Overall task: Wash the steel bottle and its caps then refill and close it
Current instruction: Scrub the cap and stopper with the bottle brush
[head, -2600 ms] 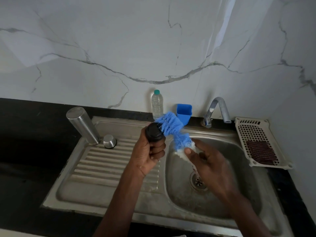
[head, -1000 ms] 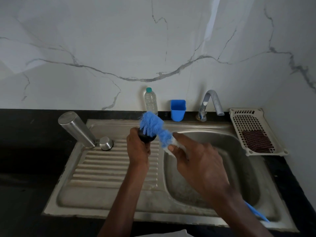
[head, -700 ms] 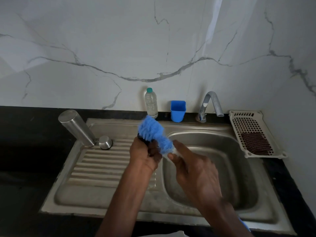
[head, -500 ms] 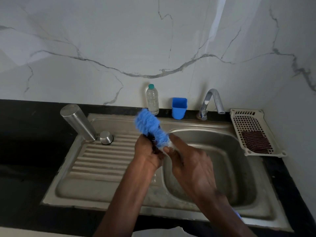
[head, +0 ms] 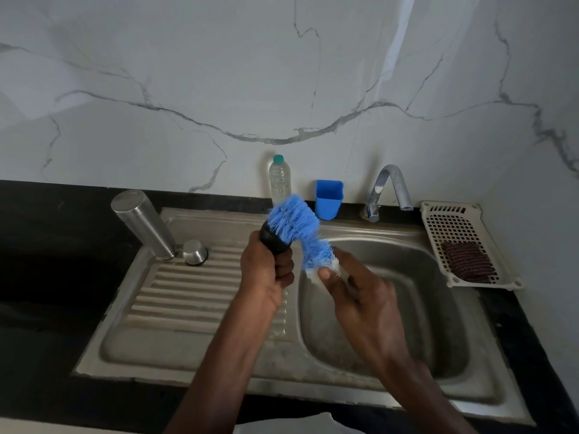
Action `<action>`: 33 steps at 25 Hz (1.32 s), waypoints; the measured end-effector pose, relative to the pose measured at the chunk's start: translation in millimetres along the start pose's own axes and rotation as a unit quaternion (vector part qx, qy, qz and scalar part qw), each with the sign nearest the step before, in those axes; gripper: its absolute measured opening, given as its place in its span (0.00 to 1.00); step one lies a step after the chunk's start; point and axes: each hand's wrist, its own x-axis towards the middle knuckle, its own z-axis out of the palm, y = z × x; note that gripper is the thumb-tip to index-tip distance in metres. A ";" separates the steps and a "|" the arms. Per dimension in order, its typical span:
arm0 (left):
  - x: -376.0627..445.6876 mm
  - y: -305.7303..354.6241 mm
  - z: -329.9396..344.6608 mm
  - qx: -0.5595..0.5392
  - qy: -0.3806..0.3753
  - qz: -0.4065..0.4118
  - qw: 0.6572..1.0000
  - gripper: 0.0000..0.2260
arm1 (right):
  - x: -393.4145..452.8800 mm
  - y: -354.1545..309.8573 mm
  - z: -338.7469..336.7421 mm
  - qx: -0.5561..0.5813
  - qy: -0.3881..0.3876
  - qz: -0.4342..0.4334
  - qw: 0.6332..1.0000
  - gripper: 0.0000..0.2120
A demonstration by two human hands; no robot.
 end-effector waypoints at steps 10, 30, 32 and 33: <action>-5.4 -7.5 -2.8 0.281 0.083 0.252 0.922 0.18 | 2.5 -15.2 -13.4 -0.194 0.016 -0.077 0.978 0.21; 4.6 5.1 -12.3 -0.065 -0.016 -0.075 0.995 0.15 | 7.7 -11.9 28.9 -0.104 0.074 -0.136 0.982 0.22; 5.0 9.5 -12.0 -0.144 -0.047 -0.105 0.983 0.18 | 4.7 -5.9 31.5 -0.095 0.075 -0.154 0.981 0.22; 7.7 11.2 -14.3 -0.173 -0.064 -0.123 0.975 0.20 | -0.5 -2.7 31.2 -0.074 0.064 -0.137 0.986 0.22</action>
